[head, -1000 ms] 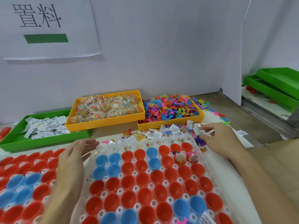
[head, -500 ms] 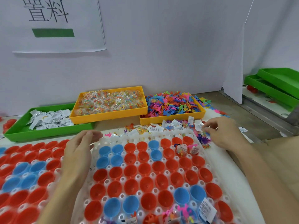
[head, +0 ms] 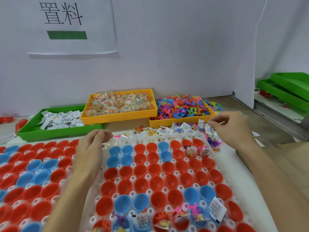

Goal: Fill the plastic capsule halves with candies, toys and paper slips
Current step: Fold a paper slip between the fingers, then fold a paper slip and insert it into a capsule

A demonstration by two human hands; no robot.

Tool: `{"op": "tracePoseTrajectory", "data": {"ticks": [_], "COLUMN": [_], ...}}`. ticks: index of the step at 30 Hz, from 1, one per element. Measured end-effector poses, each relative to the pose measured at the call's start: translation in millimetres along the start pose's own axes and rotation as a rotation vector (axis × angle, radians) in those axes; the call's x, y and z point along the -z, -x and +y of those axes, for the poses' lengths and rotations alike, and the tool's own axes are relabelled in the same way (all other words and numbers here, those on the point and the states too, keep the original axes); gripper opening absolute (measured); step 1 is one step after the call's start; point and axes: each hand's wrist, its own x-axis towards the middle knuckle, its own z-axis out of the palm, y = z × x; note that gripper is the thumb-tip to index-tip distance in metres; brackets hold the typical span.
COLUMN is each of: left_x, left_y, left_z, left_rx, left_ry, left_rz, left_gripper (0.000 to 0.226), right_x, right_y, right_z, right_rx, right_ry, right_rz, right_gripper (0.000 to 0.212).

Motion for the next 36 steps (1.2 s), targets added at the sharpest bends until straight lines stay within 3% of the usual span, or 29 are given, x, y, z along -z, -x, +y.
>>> {"op": "tracePoseTrajectory", "data": {"ticks": [3,8,20,32,36], "left_x": [0,-1,-1,-1,-1], "left_y": [0,0,0,1,0], "left_z": [-1,-1,-4,-2,-4], "left_rx": [-0.004,-0.006,-0.011,-0.006,-0.011], "left_ry": [-0.012,-0.015,-0.042,-0.057,-0.069], "left_rz": [-0.002,0.000,0.007,0.007,0.008], "left_gripper": [0.031,0.030,0.029,0.029,0.030], "right_x": [2,-7,-11,-10,-5], "right_y": [7,24,32,28,15], "right_z": [-21,-54,-62,-57,-42], "right_rx": [0.045,0.153,0.286,0.262,0.230], "right_ry": [-0.204,-0.464,-0.112,-0.005,-0.082], "right_rz": [-0.053,-0.344,-0.539,-0.508,-0.364], "right_gripper": [0.012,0.013,0.021,0.012,0.012]}}
